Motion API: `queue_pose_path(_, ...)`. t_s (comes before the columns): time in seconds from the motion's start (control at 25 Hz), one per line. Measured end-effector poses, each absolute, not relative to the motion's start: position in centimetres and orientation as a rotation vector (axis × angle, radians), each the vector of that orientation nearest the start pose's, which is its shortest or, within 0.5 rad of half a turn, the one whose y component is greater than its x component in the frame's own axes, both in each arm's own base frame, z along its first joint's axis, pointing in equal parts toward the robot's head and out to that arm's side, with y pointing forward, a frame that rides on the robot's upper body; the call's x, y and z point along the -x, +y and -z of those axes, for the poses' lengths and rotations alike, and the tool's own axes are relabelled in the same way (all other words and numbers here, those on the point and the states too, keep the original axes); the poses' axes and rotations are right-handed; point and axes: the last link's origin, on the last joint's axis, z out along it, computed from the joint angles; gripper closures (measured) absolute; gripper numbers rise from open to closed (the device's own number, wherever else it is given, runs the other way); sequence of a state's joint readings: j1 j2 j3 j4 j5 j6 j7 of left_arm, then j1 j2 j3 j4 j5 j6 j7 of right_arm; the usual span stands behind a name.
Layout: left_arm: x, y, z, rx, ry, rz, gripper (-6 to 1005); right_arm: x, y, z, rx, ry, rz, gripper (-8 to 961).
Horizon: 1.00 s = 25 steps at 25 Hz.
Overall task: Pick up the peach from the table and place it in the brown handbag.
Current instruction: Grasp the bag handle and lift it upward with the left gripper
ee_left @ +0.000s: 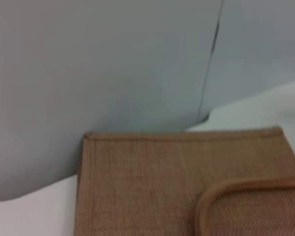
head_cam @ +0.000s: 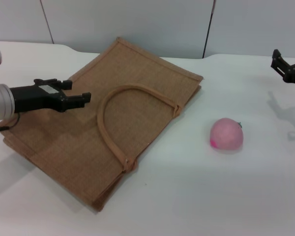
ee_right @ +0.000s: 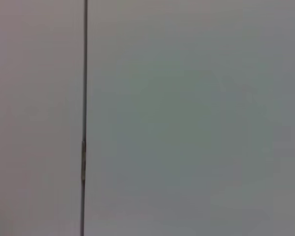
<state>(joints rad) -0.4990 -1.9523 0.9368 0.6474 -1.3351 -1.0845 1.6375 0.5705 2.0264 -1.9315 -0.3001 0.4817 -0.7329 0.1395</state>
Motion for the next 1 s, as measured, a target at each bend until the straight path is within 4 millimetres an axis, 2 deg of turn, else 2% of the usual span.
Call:
queue_pose_path(0.24,29.8,39.2,-4.4,2.419,-0.667,0.245,263,-29.7,40.5,1.5,1.744,0.583,-0.536,73)
queue_pose_path(0.44,28.5,40.2,-4.3,2.446,-0.607,0.21,265,-29.4,40.6,1.6,1.748,0.58,-0.545,73)
queue_pose_path(0.76,26.2,41.4,-2.6,2.483,-0.51,0.19,270,-29.1,40.7,1.6,1.751,0.578,-0.552,73)
queue_pose_path(1.0,26.4,41.3,-1.5,2.476,-0.515,0.182,273,-28.8,40.9,1.7,1.755,0.579,-0.554,73)
